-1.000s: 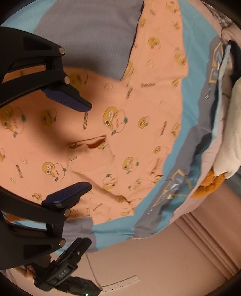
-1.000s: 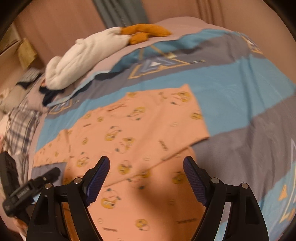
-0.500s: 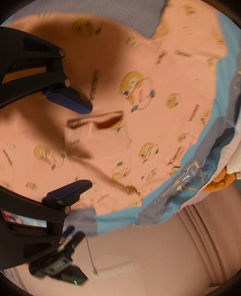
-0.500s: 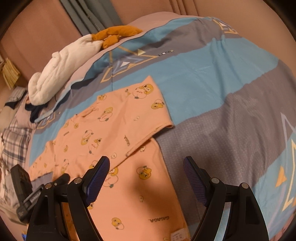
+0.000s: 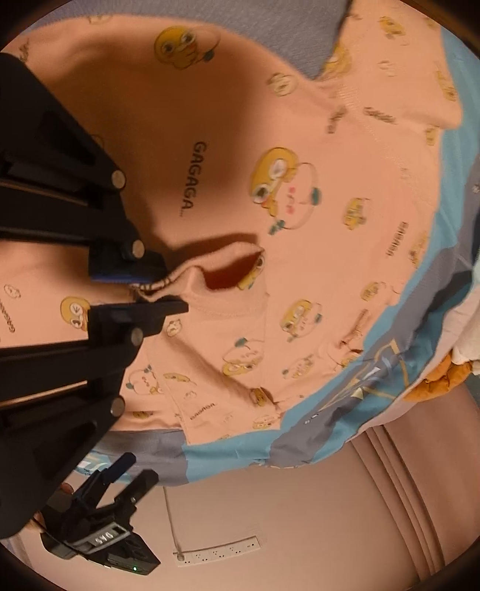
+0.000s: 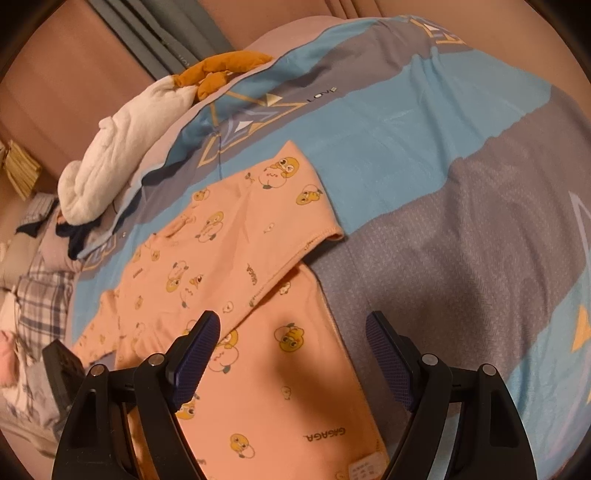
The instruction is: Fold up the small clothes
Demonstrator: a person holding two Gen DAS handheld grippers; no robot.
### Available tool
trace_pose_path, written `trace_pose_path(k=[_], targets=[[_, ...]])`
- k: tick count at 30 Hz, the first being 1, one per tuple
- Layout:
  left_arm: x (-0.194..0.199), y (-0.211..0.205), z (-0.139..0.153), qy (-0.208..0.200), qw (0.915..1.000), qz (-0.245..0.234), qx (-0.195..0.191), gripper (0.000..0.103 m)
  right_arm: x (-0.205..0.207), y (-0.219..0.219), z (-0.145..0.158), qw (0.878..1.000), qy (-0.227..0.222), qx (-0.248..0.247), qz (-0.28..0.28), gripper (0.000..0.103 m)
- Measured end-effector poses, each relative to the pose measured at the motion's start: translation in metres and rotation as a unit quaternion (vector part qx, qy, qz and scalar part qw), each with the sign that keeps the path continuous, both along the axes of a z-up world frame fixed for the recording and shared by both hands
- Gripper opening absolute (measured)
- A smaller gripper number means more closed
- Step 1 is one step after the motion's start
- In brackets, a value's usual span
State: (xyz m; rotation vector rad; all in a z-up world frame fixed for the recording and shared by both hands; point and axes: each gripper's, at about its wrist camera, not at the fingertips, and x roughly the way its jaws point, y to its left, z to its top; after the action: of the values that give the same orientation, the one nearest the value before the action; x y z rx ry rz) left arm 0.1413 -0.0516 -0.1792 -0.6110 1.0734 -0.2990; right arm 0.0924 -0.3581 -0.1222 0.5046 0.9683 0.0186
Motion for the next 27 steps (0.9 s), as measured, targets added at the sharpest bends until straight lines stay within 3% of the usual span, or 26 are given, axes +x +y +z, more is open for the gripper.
trace_pose_path(k=[4, 8, 14, 18, 21, 27], targets=[[0.000, -0.002, 0.038, -0.048, 0.9983, -0.005, 0.031, 0.005, -0.001, -0.001, 0.002, 1.000, -0.002, -0.007, -0.002, 0.081], [0.001, 0.011, 0.081, -0.100, 0.9947, 0.009, 0.022, 0.004, 0.000, -0.003, 0.006, 1.000, -0.007, -0.014, 0.000, 0.081], [0.011, 0.037, 0.119, -0.131, 0.9892, 0.031, 0.058, 0.004, 0.006, -0.002, 0.008, 1.000, -0.014, -0.014, 0.004, 0.081], [0.018, 0.055, 0.125, -0.129, 0.9876, 0.049, 0.076, 0.004, 0.018, 0.005, 0.007, 1.000, -0.010, -0.021, 0.018, 0.066], [0.021, 0.069, 0.123, -0.129, 0.9866, 0.056, 0.082, 0.003, 0.029, 0.013, 0.006, 0.999, -0.004, -0.028, 0.032, 0.047], [0.026, 0.092, 0.106, -0.102, 0.9869, 0.073, 0.101, 0.004, 0.052, 0.035, -0.001, 0.997, 0.010, -0.040, 0.065, 0.045]])
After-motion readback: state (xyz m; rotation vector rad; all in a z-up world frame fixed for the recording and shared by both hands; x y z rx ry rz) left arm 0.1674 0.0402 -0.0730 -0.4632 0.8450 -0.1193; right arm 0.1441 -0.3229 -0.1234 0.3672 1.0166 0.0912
